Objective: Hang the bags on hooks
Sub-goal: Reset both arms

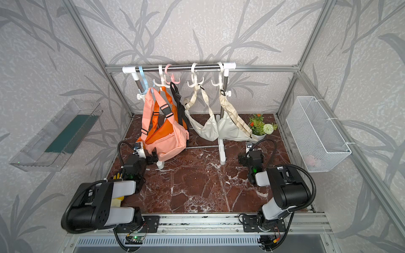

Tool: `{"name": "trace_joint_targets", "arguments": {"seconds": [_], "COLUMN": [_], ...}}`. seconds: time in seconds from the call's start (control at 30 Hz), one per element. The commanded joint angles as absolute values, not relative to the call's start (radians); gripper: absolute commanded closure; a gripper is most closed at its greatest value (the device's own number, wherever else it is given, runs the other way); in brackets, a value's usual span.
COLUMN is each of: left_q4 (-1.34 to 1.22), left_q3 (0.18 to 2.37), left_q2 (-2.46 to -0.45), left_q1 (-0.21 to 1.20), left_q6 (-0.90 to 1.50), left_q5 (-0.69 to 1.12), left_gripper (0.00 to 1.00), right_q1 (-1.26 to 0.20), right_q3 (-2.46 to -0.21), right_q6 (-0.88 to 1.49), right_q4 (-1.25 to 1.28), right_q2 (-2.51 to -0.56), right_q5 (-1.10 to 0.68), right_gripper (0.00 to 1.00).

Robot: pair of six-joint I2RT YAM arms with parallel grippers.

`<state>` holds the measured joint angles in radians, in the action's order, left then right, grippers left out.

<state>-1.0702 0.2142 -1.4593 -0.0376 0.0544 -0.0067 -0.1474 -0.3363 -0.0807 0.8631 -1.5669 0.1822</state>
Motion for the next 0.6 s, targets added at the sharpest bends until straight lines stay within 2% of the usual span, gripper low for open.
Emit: {"name": "trace_joint_targets", "arguments": {"seconds": [0.0,0.13,0.33,0.4,0.57], "left_q4": [-1.416,-1.237,-1.416,-1.375,-1.414], "left_q3": [0.171,0.219,0.159,0.176,0.164], "left_q2": [-1.629,-1.566,-1.617,-1.609,-1.617], "left_q1": [-0.048,-0.049,-0.041,-0.040,-0.040], "left_q6": [0.015,0.010,0.060,0.067,0.068], "left_q5": [0.031,0.025,-0.145,-0.179,-0.175], "left_gripper": [0.00,0.00,0.01,0.01,0.01], "right_q1": [-0.146,-0.146,-0.146,-0.146,-0.146], "right_q3": [-0.365,-0.365,-0.379,-0.379,-0.374], "right_q6": [-0.096,-0.105,-0.099,-0.100,-0.101], "right_q4": [0.950,0.946,0.901,0.891,0.902], "right_q2": [-1.558,-1.558,-1.545,-1.539,-1.540], "right_q5": [0.127,0.118,0.124,0.125,0.126], "right_gripper": [0.01,0.01,0.01,0.01,0.01]}}
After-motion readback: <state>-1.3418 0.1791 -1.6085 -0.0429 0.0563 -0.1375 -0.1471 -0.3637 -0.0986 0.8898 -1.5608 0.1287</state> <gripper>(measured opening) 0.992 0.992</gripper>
